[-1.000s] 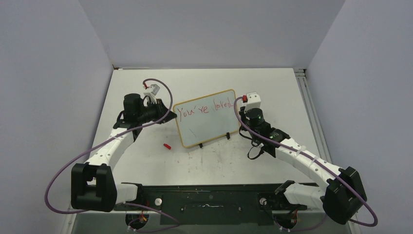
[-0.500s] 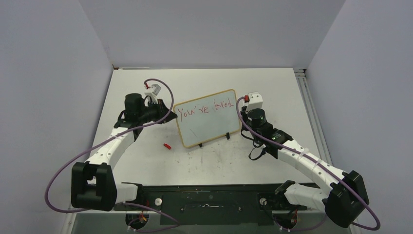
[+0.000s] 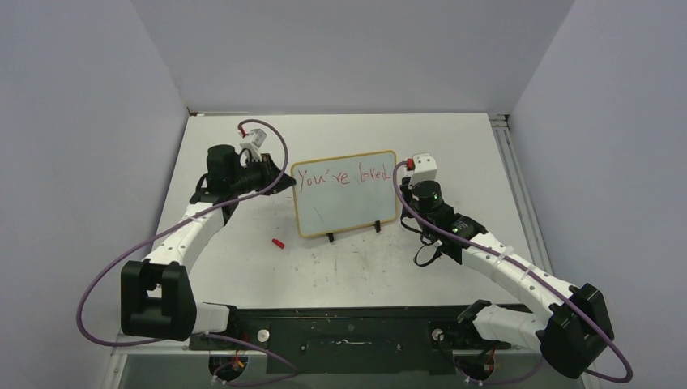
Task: Write a sentence on the whiteboard
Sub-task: Write a sentence on the whiteboard, then pass from the right arm to the left
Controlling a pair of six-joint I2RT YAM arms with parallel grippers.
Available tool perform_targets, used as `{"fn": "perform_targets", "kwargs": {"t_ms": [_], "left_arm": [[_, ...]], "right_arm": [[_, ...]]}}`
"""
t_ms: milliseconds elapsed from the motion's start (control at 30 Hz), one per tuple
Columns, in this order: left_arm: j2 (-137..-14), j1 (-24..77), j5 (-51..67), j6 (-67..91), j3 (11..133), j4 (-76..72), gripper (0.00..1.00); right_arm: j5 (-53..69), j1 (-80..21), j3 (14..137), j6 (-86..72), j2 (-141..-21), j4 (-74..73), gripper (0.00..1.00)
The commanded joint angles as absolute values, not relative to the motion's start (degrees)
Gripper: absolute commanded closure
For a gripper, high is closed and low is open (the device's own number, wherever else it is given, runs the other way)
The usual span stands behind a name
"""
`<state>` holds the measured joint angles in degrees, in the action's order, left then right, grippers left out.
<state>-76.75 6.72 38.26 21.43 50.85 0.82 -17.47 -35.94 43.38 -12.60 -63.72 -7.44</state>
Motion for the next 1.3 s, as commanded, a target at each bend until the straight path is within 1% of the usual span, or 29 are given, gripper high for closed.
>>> {"fn": "perform_targets", "kwargs": {"t_ms": [0, 367, 933, 1267], "left_arm": [[-76.78, 6.31, 39.72, 23.33, 55.19, -3.6, 1.0], [-80.23, 6.42, 39.88, 24.34, 57.95, -5.45, 1.0], [-82.19, 6.16, 42.17, 18.97, 52.52, -11.09, 1.0], [-81.67, 6.03, 42.16, 17.02, 49.96, -9.12, 1.0]], "right_arm": [[-17.67, -35.75, 43.59, -11.95, -63.35, -6.4, 0.95], [-17.73, -35.72, 43.44, -11.86, -63.15, -6.32, 0.95], [-16.66, -35.77, 42.81, -11.52, -61.67, -5.32, 0.95], [-16.22, -35.78, 42.61, -11.5, -60.76, -5.08, 0.95]]}}
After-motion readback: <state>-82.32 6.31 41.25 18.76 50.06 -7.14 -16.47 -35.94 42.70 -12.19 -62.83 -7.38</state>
